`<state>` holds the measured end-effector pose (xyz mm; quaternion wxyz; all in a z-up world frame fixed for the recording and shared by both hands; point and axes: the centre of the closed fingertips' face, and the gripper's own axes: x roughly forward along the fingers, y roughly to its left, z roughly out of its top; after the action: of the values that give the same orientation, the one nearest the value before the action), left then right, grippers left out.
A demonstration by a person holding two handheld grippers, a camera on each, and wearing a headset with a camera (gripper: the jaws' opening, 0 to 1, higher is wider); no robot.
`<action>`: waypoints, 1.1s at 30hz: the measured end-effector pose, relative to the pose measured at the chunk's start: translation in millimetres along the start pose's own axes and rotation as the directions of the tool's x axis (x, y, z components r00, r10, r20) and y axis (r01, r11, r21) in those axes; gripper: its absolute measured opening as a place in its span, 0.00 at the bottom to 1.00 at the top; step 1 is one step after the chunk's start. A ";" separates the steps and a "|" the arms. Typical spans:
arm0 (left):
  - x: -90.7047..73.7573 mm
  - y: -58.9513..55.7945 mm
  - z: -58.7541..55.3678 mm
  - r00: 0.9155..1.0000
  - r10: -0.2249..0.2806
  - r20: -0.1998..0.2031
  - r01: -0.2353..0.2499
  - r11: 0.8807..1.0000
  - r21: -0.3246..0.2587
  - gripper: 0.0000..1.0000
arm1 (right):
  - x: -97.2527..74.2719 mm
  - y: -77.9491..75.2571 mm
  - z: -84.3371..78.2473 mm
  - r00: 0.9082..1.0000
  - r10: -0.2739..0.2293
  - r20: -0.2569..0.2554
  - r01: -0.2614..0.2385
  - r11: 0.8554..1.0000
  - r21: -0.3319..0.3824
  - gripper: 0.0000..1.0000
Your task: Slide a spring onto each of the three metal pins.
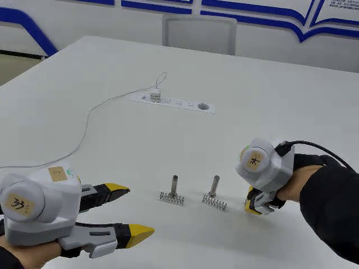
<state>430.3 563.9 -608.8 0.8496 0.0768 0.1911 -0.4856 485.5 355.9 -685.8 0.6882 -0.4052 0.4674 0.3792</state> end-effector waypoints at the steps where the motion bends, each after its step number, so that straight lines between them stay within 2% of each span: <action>1: 0.1 0.1 -0.4 1.000 0.000 0.000 0.000 1.000 -0.003 0.57 | 0.7 0.1 0.1 1.000 0.004 -0.003 -0.004 1.000 -0.001 0.15; 5: 0.3 0.0 0.2 1.000 0.001 0.003 -0.001 1.000 -0.005 0.57 | 2.4 4.8 -2.8 0.999 0.037 -0.028 -0.037 0.999 0.013 0.12; 12: -0.3 -0.4 -0.7 1.000 0.003 0.004 -0.003 1.000 -0.013 0.56 | 2.0 13.4 -3.5 0.997 0.071 -0.040 -0.071 0.997 0.015 0.12; 18: -0.6 -0.8 -0.3 1.000 0.001 0.006 -0.001 1.000 -0.013 0.56 | 3.4 19.9 -2.9 0.993 0.107 -0.040 -0.102 0.989 0.105 0.12; 20: -0.7 -1.0 -0.3 1.000 0.002 0.006 -0.002 1.000 -0.014 0.56 | 2.9 20.0 -3.3 0.994 0.105 -0.041 -0.100 0.988 0.114 0.12; 22: -0.7 -1.7 -0.2 1.000 0.001 0.006 -0.001 1.000 -0.013 0.56 | 2.8 19.8 -3.4 0.994 0.104 -0.042 -0.099 0.990 0.099 0.13; 26: -0.5 -2.6 0.1 1.000 0.000 0.006 0.000 1.000 -0.014 0.56 | 1.3 24.9 -4.7 0.991 0.118 -0.061 -0.118 0.993 0.005 0.19; 33: -0.8 -2.7 0.5 1.000 0.003 0.007 -0.003 1.000 -0.016 0.55 | 1.8 24.9 -0.9 0.991 0.119 -0.063 -0.124 0.989 -0.080 0.18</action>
<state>427.7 563.0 -607.9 0.8515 0.0684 0.1917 -0.4832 463.3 364.9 -692.8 0.6321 -0.4154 0.4947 0.4279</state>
